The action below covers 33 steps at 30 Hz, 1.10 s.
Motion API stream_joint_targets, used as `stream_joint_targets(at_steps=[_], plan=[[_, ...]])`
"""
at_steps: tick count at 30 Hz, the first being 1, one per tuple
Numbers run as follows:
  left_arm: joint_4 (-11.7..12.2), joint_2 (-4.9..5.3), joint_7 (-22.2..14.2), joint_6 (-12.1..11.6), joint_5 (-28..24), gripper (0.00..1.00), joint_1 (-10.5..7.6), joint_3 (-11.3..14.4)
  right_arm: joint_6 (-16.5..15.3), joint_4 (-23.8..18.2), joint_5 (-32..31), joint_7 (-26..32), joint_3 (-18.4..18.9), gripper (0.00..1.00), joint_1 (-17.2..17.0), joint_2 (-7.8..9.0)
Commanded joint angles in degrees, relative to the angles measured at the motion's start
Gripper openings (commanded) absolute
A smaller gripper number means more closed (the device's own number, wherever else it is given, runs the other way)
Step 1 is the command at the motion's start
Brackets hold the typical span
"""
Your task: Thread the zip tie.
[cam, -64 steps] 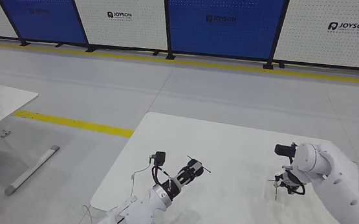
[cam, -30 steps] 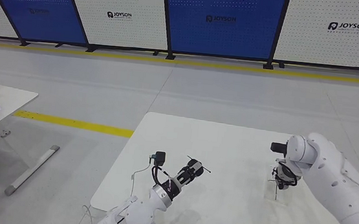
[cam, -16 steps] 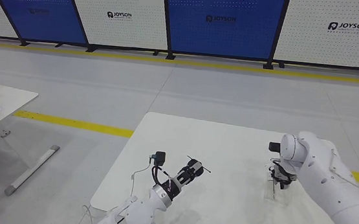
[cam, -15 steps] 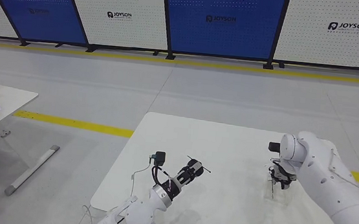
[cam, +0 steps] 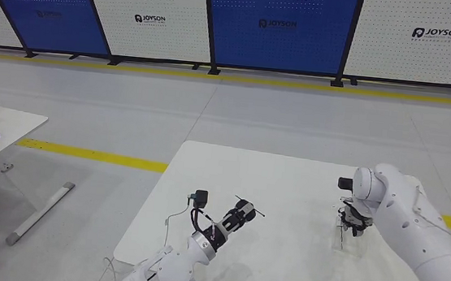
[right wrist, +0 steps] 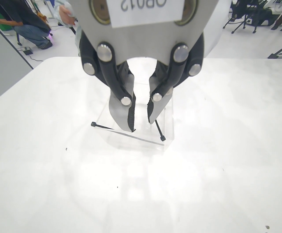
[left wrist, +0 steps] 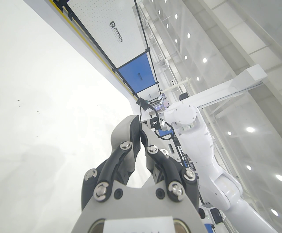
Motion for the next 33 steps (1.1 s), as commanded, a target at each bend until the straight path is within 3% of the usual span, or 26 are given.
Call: stream_joint_targets(at_steps=[1,7,33], plan=[[0.00,0.00,0.00,0.00,0.00,0.00,0.00,0.00,-1.02,-0.44,0.02,0.10,0.35,0.22,-0.23,0.13],[0.00,0.00,0.00,0.00,0.00,0.00,0.00,0.00,-3.91,-1.62,-0.14,0.10,1.25,0.24,-0.80,0.73],[0.00,0.00,0.00,0.00,0.00,0.00,0.00,0.00,-3.07,-8.55,-1.01,0.10,2.13,0.24,-3.10,3.72]])
